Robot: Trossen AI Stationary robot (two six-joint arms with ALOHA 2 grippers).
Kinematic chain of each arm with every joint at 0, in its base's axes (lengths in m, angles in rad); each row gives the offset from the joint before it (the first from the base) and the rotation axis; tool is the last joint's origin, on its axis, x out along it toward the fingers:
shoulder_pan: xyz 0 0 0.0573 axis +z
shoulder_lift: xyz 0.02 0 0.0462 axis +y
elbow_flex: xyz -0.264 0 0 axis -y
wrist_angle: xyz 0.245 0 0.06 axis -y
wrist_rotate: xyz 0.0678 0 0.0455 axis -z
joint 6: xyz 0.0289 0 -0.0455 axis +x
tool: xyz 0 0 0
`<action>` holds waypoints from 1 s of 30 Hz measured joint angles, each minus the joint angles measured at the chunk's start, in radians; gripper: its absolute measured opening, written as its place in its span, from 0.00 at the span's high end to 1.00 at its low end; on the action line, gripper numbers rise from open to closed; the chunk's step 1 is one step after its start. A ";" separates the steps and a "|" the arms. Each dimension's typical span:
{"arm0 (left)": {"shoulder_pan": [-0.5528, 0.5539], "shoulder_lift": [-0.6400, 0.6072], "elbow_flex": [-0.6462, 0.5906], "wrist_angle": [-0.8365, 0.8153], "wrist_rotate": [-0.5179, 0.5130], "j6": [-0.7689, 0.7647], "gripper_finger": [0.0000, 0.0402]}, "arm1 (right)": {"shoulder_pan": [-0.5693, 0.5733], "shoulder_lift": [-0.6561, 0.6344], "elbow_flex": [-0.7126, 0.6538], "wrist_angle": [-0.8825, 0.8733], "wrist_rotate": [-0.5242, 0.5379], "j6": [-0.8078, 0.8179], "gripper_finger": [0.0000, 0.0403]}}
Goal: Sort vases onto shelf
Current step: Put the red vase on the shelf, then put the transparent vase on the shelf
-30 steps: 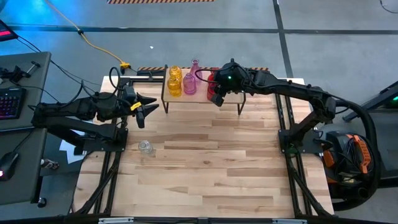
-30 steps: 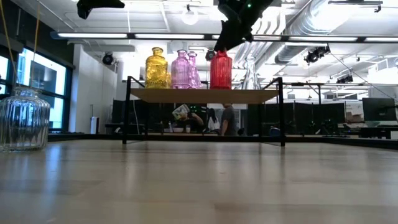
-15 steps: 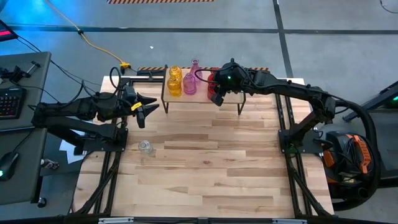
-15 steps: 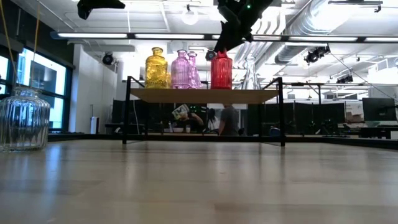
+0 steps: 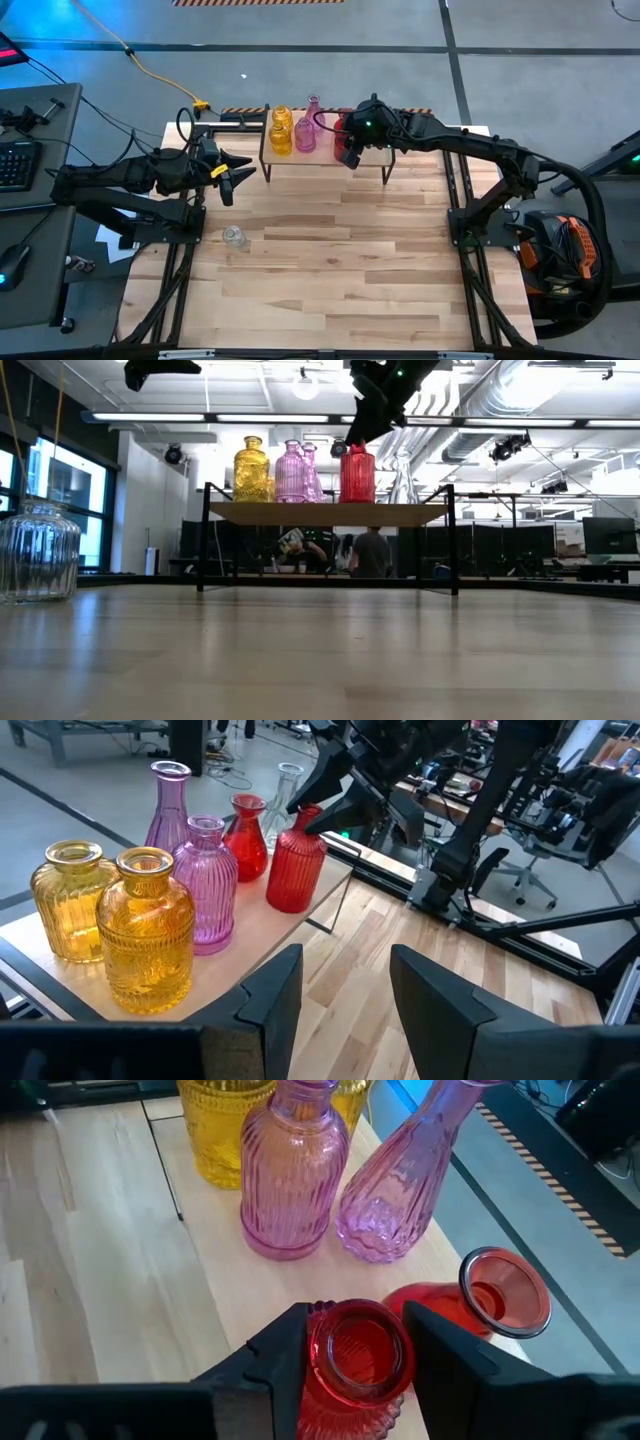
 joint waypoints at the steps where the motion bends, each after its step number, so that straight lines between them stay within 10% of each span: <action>1: 0.000 0.000 0.000 0.000 0.000 0.000 0.64 | 0.000 0.000 0.000 0.000 0.002 0.000 0.66; 30: 0.000 0.000 0.000 -0.012 0.073 0.001 0.64 | 0.034 0.000 0.193 -0.030 0.019 -0.015 0.65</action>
